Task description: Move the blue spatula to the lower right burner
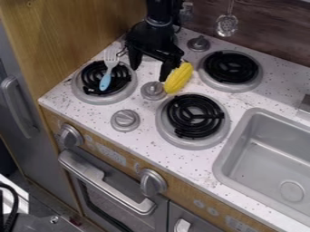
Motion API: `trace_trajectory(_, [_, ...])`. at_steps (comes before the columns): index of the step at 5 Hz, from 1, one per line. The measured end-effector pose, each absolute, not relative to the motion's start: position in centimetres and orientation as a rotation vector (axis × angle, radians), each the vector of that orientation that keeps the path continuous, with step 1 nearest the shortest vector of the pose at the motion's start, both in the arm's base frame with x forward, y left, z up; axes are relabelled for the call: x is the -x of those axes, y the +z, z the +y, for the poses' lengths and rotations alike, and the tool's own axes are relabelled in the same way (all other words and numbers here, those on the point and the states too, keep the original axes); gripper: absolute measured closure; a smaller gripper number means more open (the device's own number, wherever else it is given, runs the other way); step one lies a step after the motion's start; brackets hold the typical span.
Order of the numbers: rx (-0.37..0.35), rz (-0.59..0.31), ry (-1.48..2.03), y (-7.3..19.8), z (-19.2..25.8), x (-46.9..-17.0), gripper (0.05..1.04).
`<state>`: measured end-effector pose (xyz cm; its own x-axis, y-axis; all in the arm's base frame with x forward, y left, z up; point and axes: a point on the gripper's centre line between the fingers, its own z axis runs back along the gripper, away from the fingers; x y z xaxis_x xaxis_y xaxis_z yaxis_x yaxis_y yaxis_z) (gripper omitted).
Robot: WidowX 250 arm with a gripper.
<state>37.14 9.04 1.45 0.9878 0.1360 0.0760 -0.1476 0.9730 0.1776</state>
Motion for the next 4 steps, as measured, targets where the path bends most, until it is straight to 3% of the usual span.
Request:
trace_trajectory(2, [-0.157,-0.016,0.189,-0.8,10.6,-36.0,0.085])
trace_trajectory(4, [-0.127,-0.002,0.345,-2.3,16.1,-35.2,0.085])
